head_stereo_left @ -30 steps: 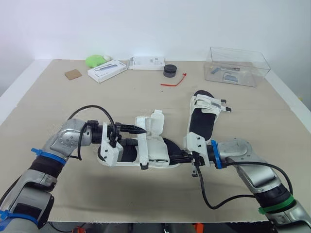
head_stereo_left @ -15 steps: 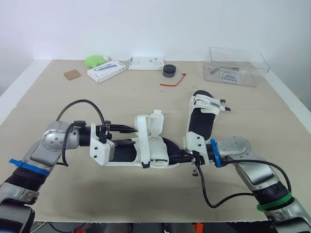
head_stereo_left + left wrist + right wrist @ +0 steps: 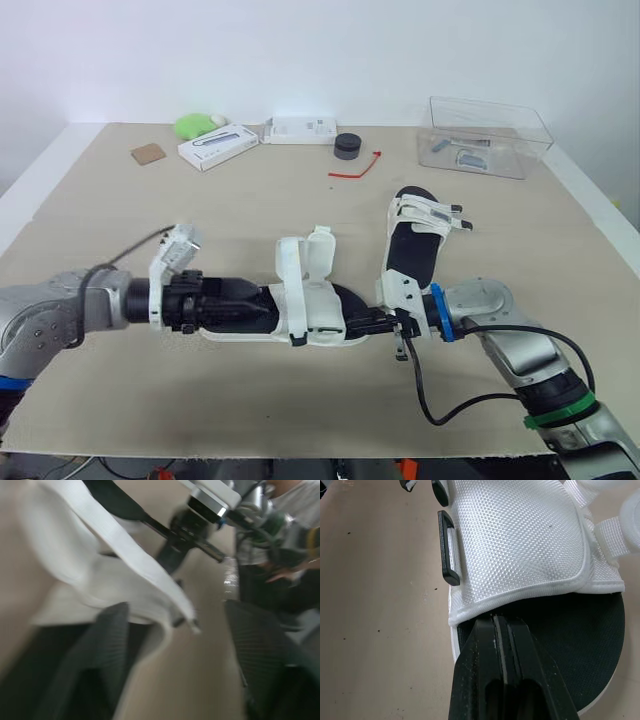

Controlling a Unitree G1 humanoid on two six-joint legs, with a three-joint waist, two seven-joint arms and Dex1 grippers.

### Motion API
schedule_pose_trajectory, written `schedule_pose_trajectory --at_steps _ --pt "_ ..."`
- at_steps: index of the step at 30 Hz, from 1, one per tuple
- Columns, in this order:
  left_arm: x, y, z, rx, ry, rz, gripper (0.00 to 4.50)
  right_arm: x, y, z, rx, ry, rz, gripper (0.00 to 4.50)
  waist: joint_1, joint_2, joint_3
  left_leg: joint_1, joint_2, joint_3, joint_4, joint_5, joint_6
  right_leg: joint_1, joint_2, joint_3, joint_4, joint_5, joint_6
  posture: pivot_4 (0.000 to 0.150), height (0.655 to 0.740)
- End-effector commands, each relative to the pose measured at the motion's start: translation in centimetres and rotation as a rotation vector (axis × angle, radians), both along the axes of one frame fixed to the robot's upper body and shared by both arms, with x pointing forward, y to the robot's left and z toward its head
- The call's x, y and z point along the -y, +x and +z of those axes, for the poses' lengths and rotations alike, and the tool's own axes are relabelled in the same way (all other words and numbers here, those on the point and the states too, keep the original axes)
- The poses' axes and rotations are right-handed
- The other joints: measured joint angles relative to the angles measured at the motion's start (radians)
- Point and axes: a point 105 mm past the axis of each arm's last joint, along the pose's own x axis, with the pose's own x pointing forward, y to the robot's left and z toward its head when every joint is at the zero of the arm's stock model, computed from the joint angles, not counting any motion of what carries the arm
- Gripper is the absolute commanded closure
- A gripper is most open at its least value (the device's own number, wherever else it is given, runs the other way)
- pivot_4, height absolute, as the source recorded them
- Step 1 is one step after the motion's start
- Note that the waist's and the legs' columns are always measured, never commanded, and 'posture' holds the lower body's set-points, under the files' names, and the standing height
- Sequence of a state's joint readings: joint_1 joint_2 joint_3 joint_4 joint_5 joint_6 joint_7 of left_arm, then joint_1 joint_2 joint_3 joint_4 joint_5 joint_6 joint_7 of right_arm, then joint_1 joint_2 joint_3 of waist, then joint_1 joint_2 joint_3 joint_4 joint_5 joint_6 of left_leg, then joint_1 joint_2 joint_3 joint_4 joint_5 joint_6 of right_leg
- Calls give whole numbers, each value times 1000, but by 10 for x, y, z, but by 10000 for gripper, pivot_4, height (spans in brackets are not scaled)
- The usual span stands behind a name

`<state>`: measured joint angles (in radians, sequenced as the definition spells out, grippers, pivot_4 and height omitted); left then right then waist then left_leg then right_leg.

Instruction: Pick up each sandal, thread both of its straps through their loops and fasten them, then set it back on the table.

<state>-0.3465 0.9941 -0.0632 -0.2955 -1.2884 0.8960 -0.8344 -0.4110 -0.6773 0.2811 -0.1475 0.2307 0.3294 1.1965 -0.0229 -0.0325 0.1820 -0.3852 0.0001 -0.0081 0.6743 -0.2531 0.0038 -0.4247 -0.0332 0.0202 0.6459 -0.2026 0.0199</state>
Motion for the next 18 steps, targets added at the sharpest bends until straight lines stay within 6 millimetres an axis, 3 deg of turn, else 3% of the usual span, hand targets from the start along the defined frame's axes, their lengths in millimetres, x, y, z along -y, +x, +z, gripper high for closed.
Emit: schedule_pose_trajectory --at_steps 1,15,16,18 --pt "9 -2 9 -22 -5 -16 645 1 2 1 11 -15 -4 45000 1 0 0 0 0 0 0 0 0 0 0 0 0 0 0 1500 7400" --pt "33 6 -1 -35 13 -40 645 2 3 0 19 -20 -19 45000 1 0 0 0 -1 1 0 0 -1 0 0 1 0 0 -2 1500 7400" --pt "33 9 -2 -39 13 -25 5581 2 3 0 20 -20 -19 45000 1 0 0 0 -1 1 0 0 -1 0 0 1 0 0 -2 1500 7400" --pt "34 12 -5 -39 20 -13 11293 3 2 -1 20 -22 -20 45000 1 0 0 0 -1 1 0 0 -1 0 0 1 0 1 -2 1500 7400"
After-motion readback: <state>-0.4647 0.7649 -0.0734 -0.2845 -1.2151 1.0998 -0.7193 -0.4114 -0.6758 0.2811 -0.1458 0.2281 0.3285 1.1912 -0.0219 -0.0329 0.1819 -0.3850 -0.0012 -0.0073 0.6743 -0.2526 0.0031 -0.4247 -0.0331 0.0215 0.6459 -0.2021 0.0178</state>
